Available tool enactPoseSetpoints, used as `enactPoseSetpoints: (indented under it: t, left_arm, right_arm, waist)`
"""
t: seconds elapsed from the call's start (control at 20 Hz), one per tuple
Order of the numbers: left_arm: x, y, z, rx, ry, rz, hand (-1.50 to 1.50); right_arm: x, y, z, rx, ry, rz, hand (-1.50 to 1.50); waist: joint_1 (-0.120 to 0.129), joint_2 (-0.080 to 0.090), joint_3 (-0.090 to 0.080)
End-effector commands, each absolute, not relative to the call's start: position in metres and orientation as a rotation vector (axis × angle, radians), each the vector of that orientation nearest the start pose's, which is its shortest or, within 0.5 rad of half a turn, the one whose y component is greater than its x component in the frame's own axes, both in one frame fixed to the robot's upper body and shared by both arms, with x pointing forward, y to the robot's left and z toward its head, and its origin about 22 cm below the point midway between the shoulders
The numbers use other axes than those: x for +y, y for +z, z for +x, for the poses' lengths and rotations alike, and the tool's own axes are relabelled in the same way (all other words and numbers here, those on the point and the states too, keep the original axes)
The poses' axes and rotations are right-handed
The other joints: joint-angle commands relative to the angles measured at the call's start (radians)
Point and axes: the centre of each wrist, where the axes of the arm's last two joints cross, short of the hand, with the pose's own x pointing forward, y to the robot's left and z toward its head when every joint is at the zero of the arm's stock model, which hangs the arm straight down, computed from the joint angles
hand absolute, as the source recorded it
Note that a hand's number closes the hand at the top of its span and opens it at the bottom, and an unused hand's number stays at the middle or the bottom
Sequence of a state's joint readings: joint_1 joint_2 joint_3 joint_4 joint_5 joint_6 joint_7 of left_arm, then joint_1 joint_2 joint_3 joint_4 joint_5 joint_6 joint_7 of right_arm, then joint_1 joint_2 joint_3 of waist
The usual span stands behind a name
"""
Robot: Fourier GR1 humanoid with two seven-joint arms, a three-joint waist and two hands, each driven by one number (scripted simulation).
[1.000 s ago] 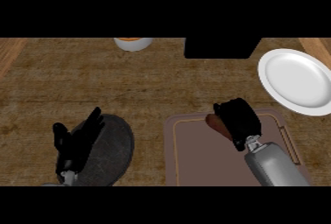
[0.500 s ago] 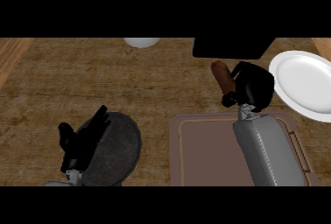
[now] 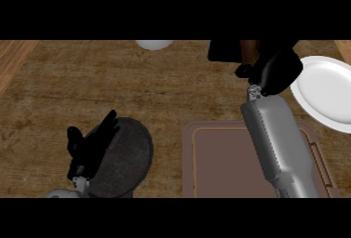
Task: Pick the sweet potato from the tray and place it in the plate
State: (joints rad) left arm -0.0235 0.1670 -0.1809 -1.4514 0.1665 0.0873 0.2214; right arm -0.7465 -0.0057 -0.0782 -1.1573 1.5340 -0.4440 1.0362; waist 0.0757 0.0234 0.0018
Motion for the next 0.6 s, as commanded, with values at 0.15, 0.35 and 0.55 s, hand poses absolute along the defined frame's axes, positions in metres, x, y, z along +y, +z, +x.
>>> enactPoseSetpoints:
  t: [0.15,0.35,0.55]
  left_arm:
    - [0.227,-0.027,0.243,-1.206,-0.038,-0.018,0.00]
    - [0.246,-0.032,0.251,-1.214,-0.028,-0.003,0.00]
    - [0.237,-0.037,0.237,-1.201,-0.027,-0.015,0.00]
  right_arm:
    - [-0.166,0.098,0.403,-1.177,-0.384,-1.510,1.50]
    - [-0.198,0.085,0.412,-1.203,-0.425,-1.612,1.50]
    - [-0.248,0.074,0.419,-1.139,-0.466,-1.713,1.50]
  waist:
    - [-0.027,-0.005,0.000]
    - [-0.047,-0.006,-0.001]
    - [-0.039,-0.006,-0.001]
